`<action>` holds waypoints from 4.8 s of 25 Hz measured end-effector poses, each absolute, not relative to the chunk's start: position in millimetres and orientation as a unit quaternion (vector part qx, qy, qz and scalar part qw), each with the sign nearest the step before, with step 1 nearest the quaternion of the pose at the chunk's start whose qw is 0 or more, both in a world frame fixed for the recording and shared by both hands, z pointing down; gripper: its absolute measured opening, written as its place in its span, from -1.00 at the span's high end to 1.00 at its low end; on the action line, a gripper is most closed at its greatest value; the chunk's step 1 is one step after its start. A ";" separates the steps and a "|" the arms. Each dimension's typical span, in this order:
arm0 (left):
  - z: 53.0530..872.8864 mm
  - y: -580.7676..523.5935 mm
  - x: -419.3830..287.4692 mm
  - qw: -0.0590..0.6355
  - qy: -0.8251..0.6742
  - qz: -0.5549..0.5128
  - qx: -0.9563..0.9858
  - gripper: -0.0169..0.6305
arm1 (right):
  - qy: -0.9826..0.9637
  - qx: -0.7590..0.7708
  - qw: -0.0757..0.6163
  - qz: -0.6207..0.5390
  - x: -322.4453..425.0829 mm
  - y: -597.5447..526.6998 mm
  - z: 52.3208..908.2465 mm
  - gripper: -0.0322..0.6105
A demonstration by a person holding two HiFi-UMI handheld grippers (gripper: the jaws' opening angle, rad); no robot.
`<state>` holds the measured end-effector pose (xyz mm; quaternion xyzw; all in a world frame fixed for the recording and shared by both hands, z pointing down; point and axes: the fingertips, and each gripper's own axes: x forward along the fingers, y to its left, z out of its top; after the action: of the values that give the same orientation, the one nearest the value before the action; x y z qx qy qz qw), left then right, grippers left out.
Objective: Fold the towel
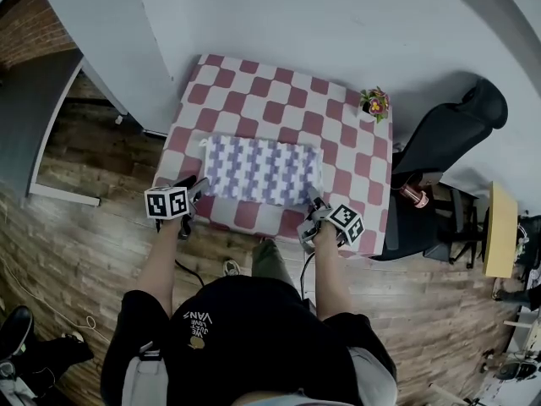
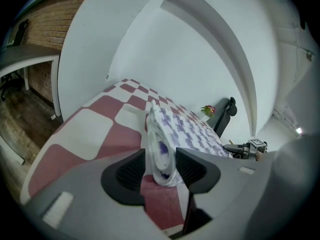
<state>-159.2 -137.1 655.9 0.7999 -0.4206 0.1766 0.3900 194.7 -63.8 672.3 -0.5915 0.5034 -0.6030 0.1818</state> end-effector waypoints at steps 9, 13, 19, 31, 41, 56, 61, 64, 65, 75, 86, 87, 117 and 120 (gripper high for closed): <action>656.1 -116.6 -126.9 0.424 -0.372 0.182 0.806 0.46 | 0.512 -0.594 0.206 -0.585 213.0 -56.4 666.9 0.64; 653.8 -98.5 -98.2 0.430 -0.337 0.180 0.818 0.47 | 0.509 -0.617 0.214 -0.561 246.1 -40.9 654.5 0.67; 647.2 -64.1 -54.7 0.437 -0.280 0.175 0.837 0.47 | 0.485 -0.670 0.217 -0.519 308.3 4.5 637.4 0.68; 636.8 -55.0 -65.9 0.397 -0.308 0.175 0.847 0.47 | 0.571 -0.709 0.114 -0.398 293.2 15.0 593.3 0.70; 626.8 -32.9 -80.6 0.380 -0.315 0.172 0.852 0.47 | 0.734 -0.628 -0.067 -0.249 147.9 -41.4 542.8 0.71; 628.4 -4.9 -130.3 0.387 -0.360 0.160 0.834 0.47 | 0.799 -0.494 -0.292 -0.183 10.3 -37.0 624.7 0.67; 628.6 -3.4 -131.0 0.386 -0.359 0.160 0.835 0.47 | 0.803 -0.473 -0.304 -0.197 -1.2 -32.8 636.9 0.56; 626.4 -4.7 -127.4 0.383 -0.356 0.158 0.838 0.47 | 0.811 -0.456 -0.309 -0.200 -8.4 -29.1 639.2 0.47; 625.6 -5.4 -126.2 0.382 -0.355 0.158 0.839 0.47 | 0.814 -0.449 -0.310 -0.201 -11.0 -27.5 639.6 0.43; 604.2 -15.6 -112.7 0.348 -0.345 0.147 0.860 0.47 | 0.850 -0.435 -0.258 -0.146 -24.1 -9.8 595.6 0.28; 522.3 -22.4 -74.5 0.202 -0.322 0.094 0.920 0.48 | 0.813 -0.561 -0.112 -0.111 46.7 -1.8 494.2 0.46; 513.8 -22.3 -71.2 0.186 -0.321 0.087 0.925 0.51 | 0.807 -0.572 -0.103 -0.106 53.7 0.6 486.3 0.50; 468.6 10.7 -71.8 0.074 -0.344 0.065 0.934 0.94 | 0.749 -0.647 -0.092 -0.108 87.8 46.0 461.2 0.89; 468.8 12.5 -73.3 0.073 -0.344 0.066 0.934 0.94 | 0.747 -0.649 -0.093 -0.107 87.6 47.3 460.5 0.89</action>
<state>-73.3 12.5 468.8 0.9339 -0.3438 0.0660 0.0728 87.6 47.3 460.5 -0.6489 0.7475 -0.1067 -0.0934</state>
